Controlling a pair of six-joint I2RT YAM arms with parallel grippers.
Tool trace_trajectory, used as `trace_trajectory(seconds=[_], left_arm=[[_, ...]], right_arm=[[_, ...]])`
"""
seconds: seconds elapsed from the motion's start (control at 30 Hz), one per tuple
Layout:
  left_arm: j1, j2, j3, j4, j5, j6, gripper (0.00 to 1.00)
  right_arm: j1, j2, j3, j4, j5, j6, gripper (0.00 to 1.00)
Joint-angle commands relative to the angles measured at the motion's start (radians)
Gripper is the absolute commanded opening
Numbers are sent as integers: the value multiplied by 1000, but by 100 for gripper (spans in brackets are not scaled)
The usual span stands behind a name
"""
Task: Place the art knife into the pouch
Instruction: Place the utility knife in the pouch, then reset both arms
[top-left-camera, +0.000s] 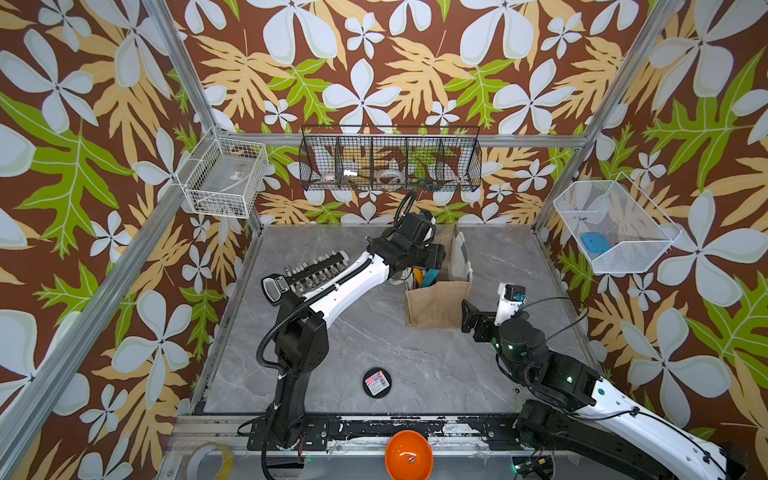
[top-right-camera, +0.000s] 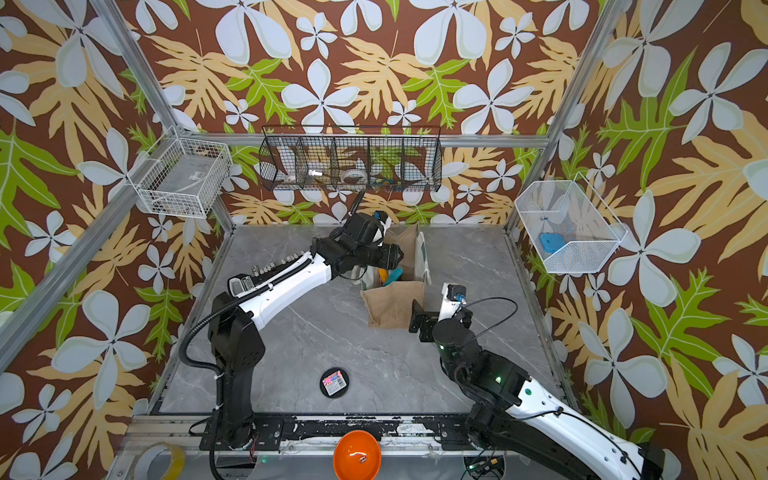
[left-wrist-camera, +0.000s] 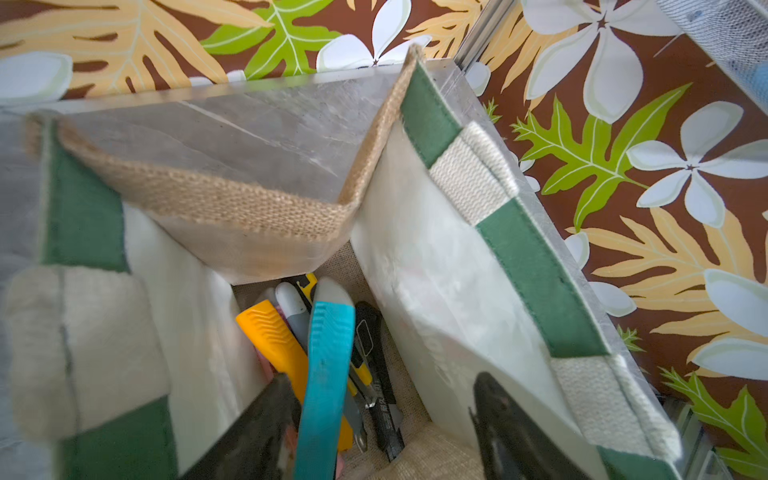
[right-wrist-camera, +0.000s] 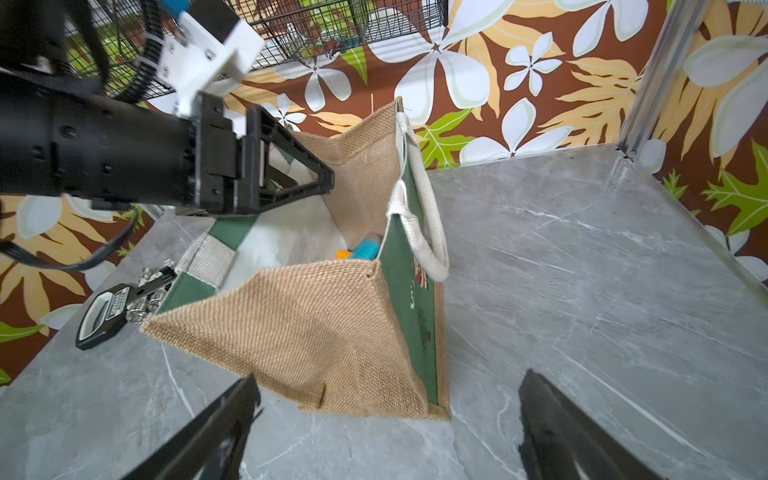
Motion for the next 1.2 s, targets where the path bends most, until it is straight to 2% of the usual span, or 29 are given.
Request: trace_trajectory(seconds=[0.0, 0.2, 0.27, 0.4, 0.53, 0.63, 0.7, 0.83, 0.93, 1.07, 1.17], left_arm=[[-1, -58, -25, 15, -55, 44, 99], [-1, -187, -98, 59, -146, 48, 100], [-1, -242, -148, 88, -184, 45, 100], [-1, -374, -296, 156, -289, 36, 100], [3, -560, -531, 298, -439, 30, 100], [41, -705, -724, 393, -535, 25, 100], [114, -797, -859, 456, -542, -5, 100], [278, -934, -1141, 580, -576, -55, 100], [371, -1013, -1343, 734, -632, -43, 100], [428, -1083, -1526, 947, -697, 27, 100], [438, -1083, -1610, 1088, -724, 141, 100]], right_arm=[[0, 11, 10, -16, 33, 16, 99], [-13, 51, -49, 151, 103, -69, 100], [-63, 88, -39, 175, 93, -87, 100], [-274, 156, -11, 202, -68, -88, 99], [-541, 208, -10, 243, -256, -40, 100], [-665, 229, -29, 282, -302, -40, 100], [-702, 238, -49, 303, -266, -62, 100], [-713, 231, -129, 347, -103, -97, 99], [-714, 193, -229, 422, -7, -93, 100], [-714, 135, -391, 610, 116, -110, 99], [-714, 110, -495, 750, 161, -143, 100]])
